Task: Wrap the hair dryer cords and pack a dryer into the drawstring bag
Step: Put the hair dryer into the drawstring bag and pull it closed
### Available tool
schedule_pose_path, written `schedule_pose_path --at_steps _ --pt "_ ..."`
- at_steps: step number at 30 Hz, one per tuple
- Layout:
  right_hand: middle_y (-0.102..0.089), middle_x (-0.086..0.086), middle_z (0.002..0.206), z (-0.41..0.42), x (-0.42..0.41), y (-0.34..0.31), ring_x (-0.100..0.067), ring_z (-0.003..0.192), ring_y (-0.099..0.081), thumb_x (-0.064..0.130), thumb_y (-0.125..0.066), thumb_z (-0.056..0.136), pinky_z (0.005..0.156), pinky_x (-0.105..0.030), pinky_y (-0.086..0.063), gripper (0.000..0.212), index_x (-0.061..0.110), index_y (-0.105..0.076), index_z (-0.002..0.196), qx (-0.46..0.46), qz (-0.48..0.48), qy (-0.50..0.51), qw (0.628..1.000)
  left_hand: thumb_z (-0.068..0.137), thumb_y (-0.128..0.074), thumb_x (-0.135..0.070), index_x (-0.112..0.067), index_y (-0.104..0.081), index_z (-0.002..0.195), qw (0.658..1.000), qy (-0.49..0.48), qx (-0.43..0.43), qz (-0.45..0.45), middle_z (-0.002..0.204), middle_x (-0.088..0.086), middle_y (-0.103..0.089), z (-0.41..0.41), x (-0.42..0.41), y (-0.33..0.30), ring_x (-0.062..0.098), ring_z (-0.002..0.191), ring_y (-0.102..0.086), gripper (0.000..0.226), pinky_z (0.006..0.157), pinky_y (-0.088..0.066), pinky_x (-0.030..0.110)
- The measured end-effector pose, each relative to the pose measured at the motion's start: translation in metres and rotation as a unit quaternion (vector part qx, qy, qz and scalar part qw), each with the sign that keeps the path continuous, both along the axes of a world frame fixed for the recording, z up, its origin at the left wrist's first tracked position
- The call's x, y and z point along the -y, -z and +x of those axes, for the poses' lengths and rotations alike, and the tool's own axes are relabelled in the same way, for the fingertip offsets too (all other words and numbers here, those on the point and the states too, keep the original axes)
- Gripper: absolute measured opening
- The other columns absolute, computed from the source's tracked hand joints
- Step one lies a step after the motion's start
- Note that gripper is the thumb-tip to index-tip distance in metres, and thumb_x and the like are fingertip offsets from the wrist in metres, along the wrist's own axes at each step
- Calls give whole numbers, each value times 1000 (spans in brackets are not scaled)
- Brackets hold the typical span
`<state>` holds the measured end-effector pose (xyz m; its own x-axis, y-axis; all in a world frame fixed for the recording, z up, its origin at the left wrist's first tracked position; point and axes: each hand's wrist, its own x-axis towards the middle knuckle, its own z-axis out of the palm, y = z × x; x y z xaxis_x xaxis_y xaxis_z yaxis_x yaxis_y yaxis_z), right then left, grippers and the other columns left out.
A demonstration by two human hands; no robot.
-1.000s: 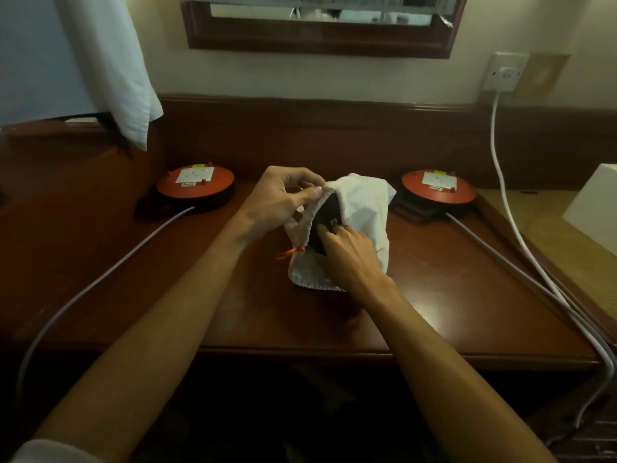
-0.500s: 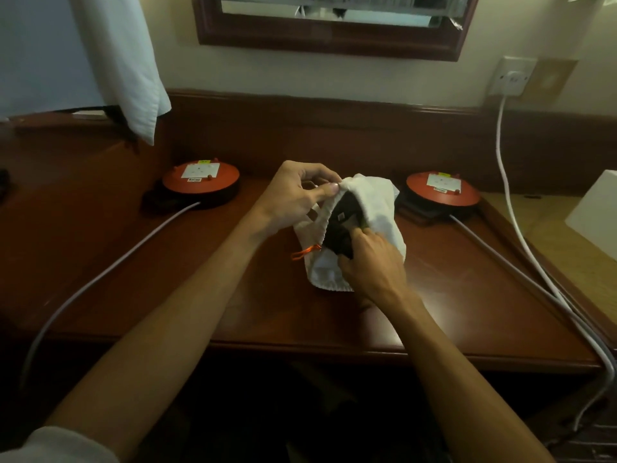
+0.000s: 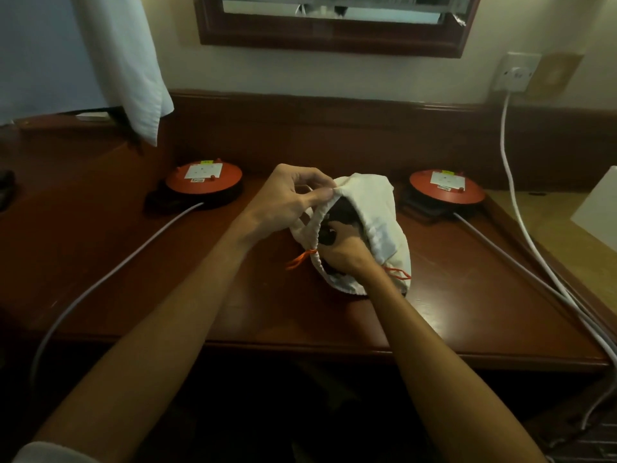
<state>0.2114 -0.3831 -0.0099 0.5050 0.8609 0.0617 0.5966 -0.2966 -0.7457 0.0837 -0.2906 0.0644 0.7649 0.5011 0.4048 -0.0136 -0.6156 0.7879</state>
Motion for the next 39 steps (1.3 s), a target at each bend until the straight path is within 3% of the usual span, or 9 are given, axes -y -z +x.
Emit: schedule_pose_path --at_steps 3,5,10,14,19,22,26,32,39 --pt "-58 -1 132 18 23 1 -19 122 -58 34 -78 85 104 -35 -51 68 18 -45 143 -87 -6 -112 990 95 -69 -20 -26 -78 101 1000 -7 -1 -5 104 -5 -75 -10 -13 5 18 106 -69 12 94 -56 51" --pt "-57 -2 135 26 38 6 -21 123 -57 37 -79 85 104 -36 -51 71 21 -45 144 -39 -18 -113 993 95 -70 -21 -29 -78 100 1000 -9 -12 -12 106 -5 -75 -15 -16 7 18 109 -68 13 97 -54 55" --pt "-55 -5 133 32 79 12 -26 122 -50 48 -66 92 95 -44 -53 54 16 -57 134 218 8 61 974 91 -74 -26 -23 -77 96 998 -28 -58 25 98 -3 -73 -16 -1 9 16 92 -69 6 77 -61 45" --pt "-58 -15 122 48 105 12 -30 111 -50 34 -69 93 76 -37 -50 39 4 -65 116 273 82 202 937 74 -83 -55 -28 -54 86 982 -37 -165 89 88 -6 -59 7 36 45 11 80 -57 41 65 -47 32" --pt "-47 -15 126 81 106 34 -29 111 -50 31 -76 88 81 -46 -57 57 13 -49 134 203 43 256 944 79 -69 -56 -25 -43 85 927 -162 -210 265 94 -3 -41 33 53 98 18 92 -44 41 84 -42 36" --pt "-70 -14 104 94 108 52 -29 90 -64 16 -64 95 74 -40 -54 13 6 -69 103 144 29 209 967 80 -72 -41 -23 -47 83 934 -148 -201 256 93 -3 -40 35 45 101 20 93 -45 31 79 -39 33" --pt "-68 -5 70 98 117 58 -24 64 -59 22 -70 94 58 -37 -40 20 10 -74 79 87 74 154 981 83 -70 -28 -21 -54 95 909 -178 -220 307 102 1 -46 26 27 101 25 103 -48 21 84 -45 37" --pt "-59 -7 61 102 144 45 -8 50 -42 23 -65 98 46 -23 -34 21 12 -78 85 -24 143 91 985 77 -79 -58 -31 -43 140 901 -269 -276 198 133 4 -45 -24 12 103 26 126 -43 77 101 -41 42" --pt "-69 -11 71 99 142 51 -18 59 -59 26 -64 98 51 -23 -47 23 14 -79 86 -38 133 117 983 97 -66 -33 -19 -58 86 910 -286 -263 144 86 0 -57 -84 -3 126 26 87 -60 20 69 -39 35"
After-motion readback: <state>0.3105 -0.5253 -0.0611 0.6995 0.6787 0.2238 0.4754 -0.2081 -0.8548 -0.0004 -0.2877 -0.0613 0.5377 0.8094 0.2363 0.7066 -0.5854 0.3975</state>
